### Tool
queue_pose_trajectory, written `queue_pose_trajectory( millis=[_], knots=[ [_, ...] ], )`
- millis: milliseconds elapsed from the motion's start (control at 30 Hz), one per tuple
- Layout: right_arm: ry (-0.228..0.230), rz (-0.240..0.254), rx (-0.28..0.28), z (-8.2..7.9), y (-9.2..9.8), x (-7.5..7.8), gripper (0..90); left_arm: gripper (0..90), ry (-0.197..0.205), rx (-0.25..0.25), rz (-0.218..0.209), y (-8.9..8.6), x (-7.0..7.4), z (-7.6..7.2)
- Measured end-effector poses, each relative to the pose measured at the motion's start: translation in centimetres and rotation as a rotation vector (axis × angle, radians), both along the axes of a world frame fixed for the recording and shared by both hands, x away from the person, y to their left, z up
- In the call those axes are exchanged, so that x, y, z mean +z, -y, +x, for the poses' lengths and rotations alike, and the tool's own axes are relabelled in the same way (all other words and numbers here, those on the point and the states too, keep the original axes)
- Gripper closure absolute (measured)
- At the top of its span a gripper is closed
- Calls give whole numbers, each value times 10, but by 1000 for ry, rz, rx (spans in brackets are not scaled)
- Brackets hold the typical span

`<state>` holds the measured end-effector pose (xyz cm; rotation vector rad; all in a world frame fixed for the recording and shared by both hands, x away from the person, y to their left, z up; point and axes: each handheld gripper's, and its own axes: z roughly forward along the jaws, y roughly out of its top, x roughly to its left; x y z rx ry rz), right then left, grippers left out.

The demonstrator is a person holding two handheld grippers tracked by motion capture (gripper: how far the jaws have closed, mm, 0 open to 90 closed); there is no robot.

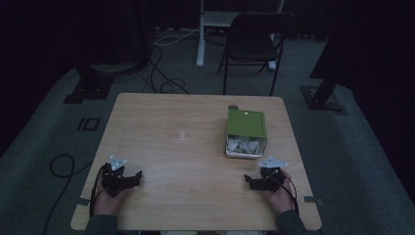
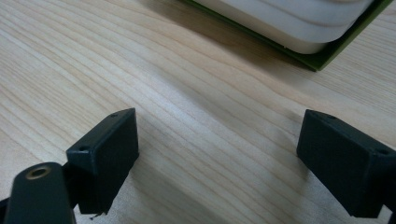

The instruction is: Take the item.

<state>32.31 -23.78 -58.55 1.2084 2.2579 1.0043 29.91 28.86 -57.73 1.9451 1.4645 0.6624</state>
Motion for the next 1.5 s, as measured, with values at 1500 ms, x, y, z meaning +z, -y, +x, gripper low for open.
queue_pose_trajectory(
  millis=[1500],
  knots=[
    [7,13,-95,-5,-5,3,274,123,0,2,1,0,0,0]
  ],
)
